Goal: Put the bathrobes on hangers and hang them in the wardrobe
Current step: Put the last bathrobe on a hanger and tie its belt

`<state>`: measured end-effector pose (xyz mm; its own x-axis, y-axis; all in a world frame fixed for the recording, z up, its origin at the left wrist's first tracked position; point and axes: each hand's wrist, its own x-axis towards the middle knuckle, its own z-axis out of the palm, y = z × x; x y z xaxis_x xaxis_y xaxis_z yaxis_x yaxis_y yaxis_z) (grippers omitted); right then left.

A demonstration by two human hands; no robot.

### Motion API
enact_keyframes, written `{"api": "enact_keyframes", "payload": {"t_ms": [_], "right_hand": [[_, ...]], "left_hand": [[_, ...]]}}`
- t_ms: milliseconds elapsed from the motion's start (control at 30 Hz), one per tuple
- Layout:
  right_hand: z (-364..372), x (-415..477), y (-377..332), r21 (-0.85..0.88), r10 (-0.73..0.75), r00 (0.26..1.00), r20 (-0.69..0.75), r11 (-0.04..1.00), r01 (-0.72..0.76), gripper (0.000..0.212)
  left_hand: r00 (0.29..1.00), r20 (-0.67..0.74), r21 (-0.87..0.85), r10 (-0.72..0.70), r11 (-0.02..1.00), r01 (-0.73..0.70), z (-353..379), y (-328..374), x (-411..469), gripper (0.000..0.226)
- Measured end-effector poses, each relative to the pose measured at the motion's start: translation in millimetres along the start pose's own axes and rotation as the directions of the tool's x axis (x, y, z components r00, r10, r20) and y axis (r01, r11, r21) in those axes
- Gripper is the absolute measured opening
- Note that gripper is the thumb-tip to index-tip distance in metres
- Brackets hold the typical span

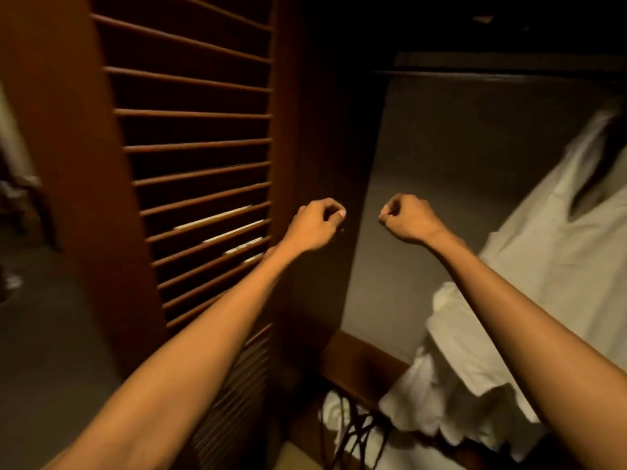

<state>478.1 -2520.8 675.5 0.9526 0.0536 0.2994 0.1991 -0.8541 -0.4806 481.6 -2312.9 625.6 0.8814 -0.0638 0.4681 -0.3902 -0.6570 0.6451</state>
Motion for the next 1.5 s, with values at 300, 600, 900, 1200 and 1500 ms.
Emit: {"api": "enact_keyframes", "payload": {"t_ms": [300,600,900,1200,1500], "right_hand": [[122,-112,-165,-0.033,-0.23,0.505,0.832,0.889,0.458,0.012],[208,-232,-304,0.346,-0.462,0.101,0.881,0.775,0.53,0.021],[293,-232,-420,0.393,-0.687,0.344,0.64,0.678,0.621,0.004],[415,-182,-551,0.394,-0.687,0.504,0.523,0.719,0.572,0.02],[533,-123,-711,0.328,-0.667,0.481,0.569,0.72,0.611,0.019]], "left_hand": [[0.967,-0.242,0.042,-0.084,0.994,0.097,-170,-27,-218,0.013],[0.812,-0.527,-0.165,-0.25,0.968,0.191,-280,-60,-338,0.015],[0.644,-0.679,-0.147,-0.353,0.925,0.351,-366,-143,-378,0.013],[0.502,-0.714,-0.246,-0.488,0.846,0.473,-449,-294,-374,0.015],[0.417,-0.743,-0.241,-0.524,0.79,0.564,-576,-428,-347,0.02]]}}
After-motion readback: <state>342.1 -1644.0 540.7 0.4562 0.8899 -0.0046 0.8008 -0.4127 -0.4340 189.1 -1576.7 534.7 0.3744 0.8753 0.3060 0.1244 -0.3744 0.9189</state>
